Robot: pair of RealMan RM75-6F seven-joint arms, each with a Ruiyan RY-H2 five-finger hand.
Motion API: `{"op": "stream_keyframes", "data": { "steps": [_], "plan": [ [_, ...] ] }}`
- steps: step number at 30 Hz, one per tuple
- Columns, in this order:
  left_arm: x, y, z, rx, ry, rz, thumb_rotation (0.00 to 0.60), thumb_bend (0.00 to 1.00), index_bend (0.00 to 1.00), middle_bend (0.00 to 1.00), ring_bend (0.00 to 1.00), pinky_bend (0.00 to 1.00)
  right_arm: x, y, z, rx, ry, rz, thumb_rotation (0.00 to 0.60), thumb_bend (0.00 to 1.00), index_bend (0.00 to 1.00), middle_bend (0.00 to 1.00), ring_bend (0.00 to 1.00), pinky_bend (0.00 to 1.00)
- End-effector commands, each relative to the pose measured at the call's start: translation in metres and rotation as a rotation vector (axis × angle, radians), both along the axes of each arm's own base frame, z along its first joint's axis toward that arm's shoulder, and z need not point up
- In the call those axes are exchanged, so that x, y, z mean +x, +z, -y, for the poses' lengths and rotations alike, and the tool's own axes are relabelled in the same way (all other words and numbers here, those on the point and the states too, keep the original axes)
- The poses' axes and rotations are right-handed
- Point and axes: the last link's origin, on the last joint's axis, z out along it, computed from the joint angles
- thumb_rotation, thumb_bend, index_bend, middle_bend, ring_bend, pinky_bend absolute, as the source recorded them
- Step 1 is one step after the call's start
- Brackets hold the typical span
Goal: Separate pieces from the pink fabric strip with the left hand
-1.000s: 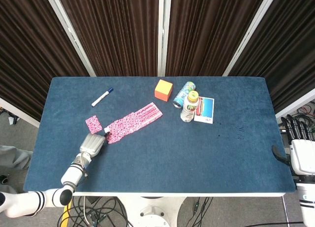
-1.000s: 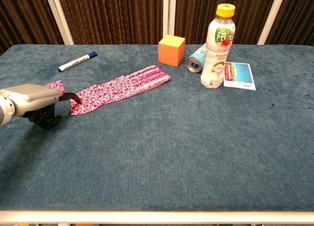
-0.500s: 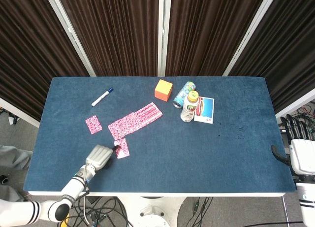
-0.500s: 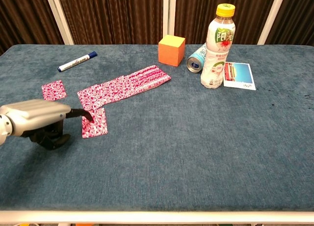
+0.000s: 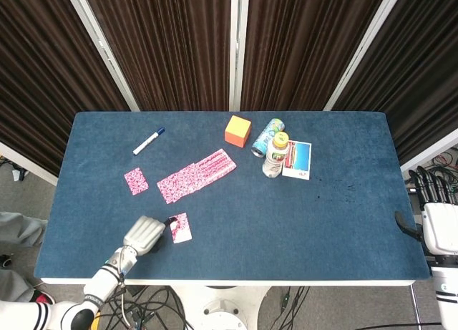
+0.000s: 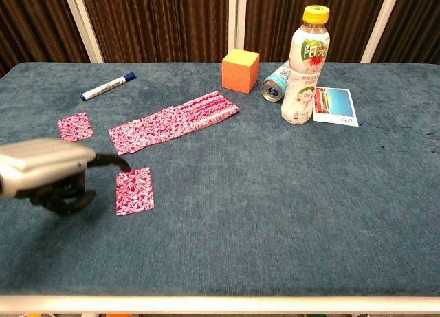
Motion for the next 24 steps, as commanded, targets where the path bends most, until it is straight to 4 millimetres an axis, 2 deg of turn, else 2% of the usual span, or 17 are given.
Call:
{"op": "stream_keyframes", "data": {
  "steps": [1,4,6,8,9,10,12,13,16,21,24],
  "plan": [
    [0.004,0.022,-0.012,0.108,0.001,0.048,0.6,0.6,0.18,0.99,0.97,0.96,0.0,-0.001,-0.001,0.001,0.003,0.001,0.6,0.24,0.0,0.0,0.0,0.0],
    [0.001,0.046,-0.024,0.263,0.001,0.121,0.6,0.58,0.2,0.94,0.93,0.93,0.0,-0.002,-0.001,0.005,0.007,0.002,0.6,0.24,0.0,0.0,0.0,0.0],
    [-0.006,0.061,-0.031,0.384,-0.015,0.149,0.6,0.56,0.22,0.83,0.81,0.87,0.001,-0.002,0.0,0.006,0.008,0.003,0.6,0.24,0.0,0.0,0.0,0.0],
    [-0.022,0.075,-0.036,0.495,-0.011,0.124,0.6,0.52,0.23,0.59,0.55,0.7,0.0,-0.003,0.0,0.006,0.007,0.004,0.6,0.24,0.0,0.0,0.0,0.0],
    [-0.03,0.079,-0.037,0.522,0.009,0.091,0.6,0.47,0.21,0.4,0.34,0.54,0.0,-0.003,0.0,0.008,0.006,0.004,0.6,0.24,0.0,0.0,0.0,0.0],
    [-0.041,0.084,-0.036,0.534,0.045,0.055,0.6,0.42,0.19,0.26,0.18,0.4,0.0,-0.003,0.0,0.01,0.006,0.005,0.6,0.24,0.0,0.0,0.0,0.0],
    [-0.052,0.09,-0.033,0.529,0.106,0.043,0.6,0.35,0.14,0.08,0.03,0.24,0.0,-0.004,-0.001,0.011,0.007,0.008,0.6,0.24,0.0,0.0,0.0,0.0],
    [-0.057,0.093,-0.031,0.523,0.128,0.038,0.6,0.34,0.13,0.04,0.01,0.18,0.0,-0.004,-0.001,0.01,0.008,0.01,0.6,0.24,0.0,0.0,0.0,0.0],
    [-0.074,0.103,-0.023,0.526,0.155,0.008,0.593,0.34,0.1,0.0,0.0,0.08,-0.001,-0.004,-0.001,0.007,0.007,0.017,0.6,0.24,0.0,0.0,0.0,0.0],
    [-0.089,0.114,-0.01,0.618,0.139,0.082,0.539,0.33,0.09,0.0,0.0,0.07,-0.007,-0.011,0.0,0.021,-0.006,0.019,0.6,0.24,0.0,0.0,0.0,0.0],
    [-0.096,0.118,-0.005,0.637,0.141,0.091,0.534,0.33,0.09,0.0,0.0,0.07,-0.006,-0.012,0.001,0.024,-0.005,0.016,0.6,0.24,0.0,0.0,0.0,0.0]
  ]
}}
